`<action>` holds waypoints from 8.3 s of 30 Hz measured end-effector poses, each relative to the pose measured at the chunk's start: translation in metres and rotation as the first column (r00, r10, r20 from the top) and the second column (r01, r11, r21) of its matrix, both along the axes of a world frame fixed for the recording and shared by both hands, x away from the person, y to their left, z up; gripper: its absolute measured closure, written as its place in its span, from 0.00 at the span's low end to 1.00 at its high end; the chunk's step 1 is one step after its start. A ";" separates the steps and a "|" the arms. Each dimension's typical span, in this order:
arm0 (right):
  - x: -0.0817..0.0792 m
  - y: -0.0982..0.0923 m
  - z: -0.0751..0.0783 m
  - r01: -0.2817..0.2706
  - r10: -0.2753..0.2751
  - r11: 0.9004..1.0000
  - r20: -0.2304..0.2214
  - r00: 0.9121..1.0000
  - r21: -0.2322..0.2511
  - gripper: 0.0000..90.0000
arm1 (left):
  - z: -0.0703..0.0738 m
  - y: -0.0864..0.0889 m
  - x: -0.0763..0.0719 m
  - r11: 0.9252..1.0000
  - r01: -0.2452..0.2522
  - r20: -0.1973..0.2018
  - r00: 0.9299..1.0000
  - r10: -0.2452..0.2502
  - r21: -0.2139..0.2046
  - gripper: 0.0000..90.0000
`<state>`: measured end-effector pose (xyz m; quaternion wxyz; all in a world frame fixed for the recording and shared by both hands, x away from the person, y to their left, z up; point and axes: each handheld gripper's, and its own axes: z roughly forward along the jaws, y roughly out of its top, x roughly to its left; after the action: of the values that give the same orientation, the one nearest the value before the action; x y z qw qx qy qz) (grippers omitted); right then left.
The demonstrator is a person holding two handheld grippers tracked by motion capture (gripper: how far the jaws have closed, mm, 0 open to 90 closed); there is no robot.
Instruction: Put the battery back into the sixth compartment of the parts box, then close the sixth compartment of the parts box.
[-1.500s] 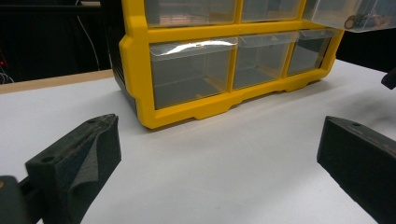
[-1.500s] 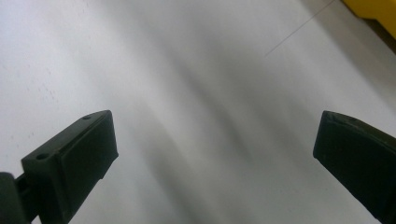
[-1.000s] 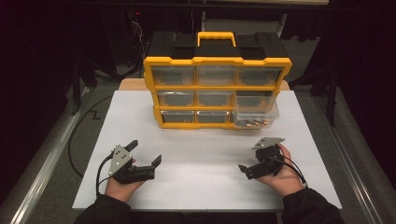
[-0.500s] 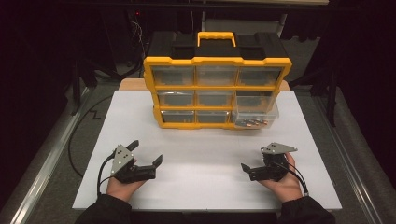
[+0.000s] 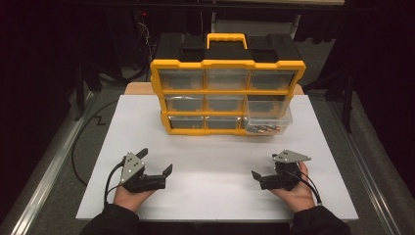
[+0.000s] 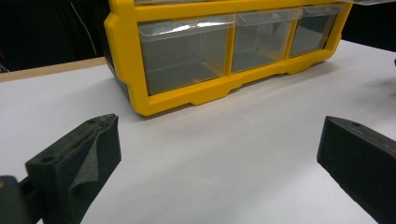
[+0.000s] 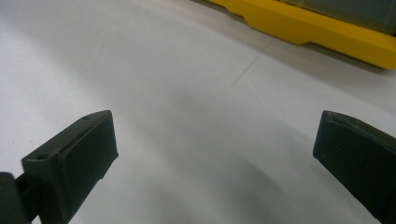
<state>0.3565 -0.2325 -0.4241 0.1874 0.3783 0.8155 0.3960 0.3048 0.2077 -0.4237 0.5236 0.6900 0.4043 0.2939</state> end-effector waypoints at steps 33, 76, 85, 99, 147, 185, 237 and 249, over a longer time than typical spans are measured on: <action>-0.012 -0.004 0.015 0.032 -0.042 0.996 0.130 0.991 0.084 0.25 | 0.003 -0.002 0.000 1.000 0.020 0.011 1.000 -0.020 -0.004 0.01; -0.015 -0.016 0.030 0.112 -0.148 0.972 0.163 0.976 0.208 1.00 | 0.002 -0.005 0.000 0.999 0.032 0.006 0.999 -0.032 0.007 0.01; -0.010 -0.017 0.043 0.119 -0.162 0.965 0.177 0.971 0.233 1.00 | 0.003 -0.004 -0.001 1.000 0.028 0.005 1.000 -0.028 0.003 0.01; 0.002 -0.009 0.064 0.094 -0.145 0.969 0.215 0.966 0.230 1.00 | 0.004 -0.002 -0.001 1.000 0.028 0.011 1.000 -0.028 -0.001 0.01; 0.013 0.005 0.091 0.131 -0.175 0.975 0.259 0.950 0.178 1.00 | 0.006 0.000 -0.002 0.999 0.044 0.019 0.999 -0.044 -0.006 0.01; 0.023 0.013 0.106 0.150 -0.191 0.976 0.288 0.939 0.156 1.00 | 0.006 0.000 -0.003 0.999 0.045 0.020 0.999 -0.045 -0.005 0.01; 0.061 0.021 0.109 0.201 -0.229 0.971 0.277 0.933 0.126 1.00 | 0.006 0.002 -0.004 0.999 0.041 0.017 0.999 -0.040 -0.016 0.01; 0.070 0.023 0.110 0.215 -0.241 0.969 0.272 0.931 0.124 1.00 | 0.007 0.003 -0.004 0.999 0.039 0.019 0.999 -0.039 -0.020 0.01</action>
<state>0.4261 -0.2095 -0.3145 0.3302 0.4176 0.7113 0.4589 0.3006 0.2105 -0.4169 0.5398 0.6898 0.3888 0.2857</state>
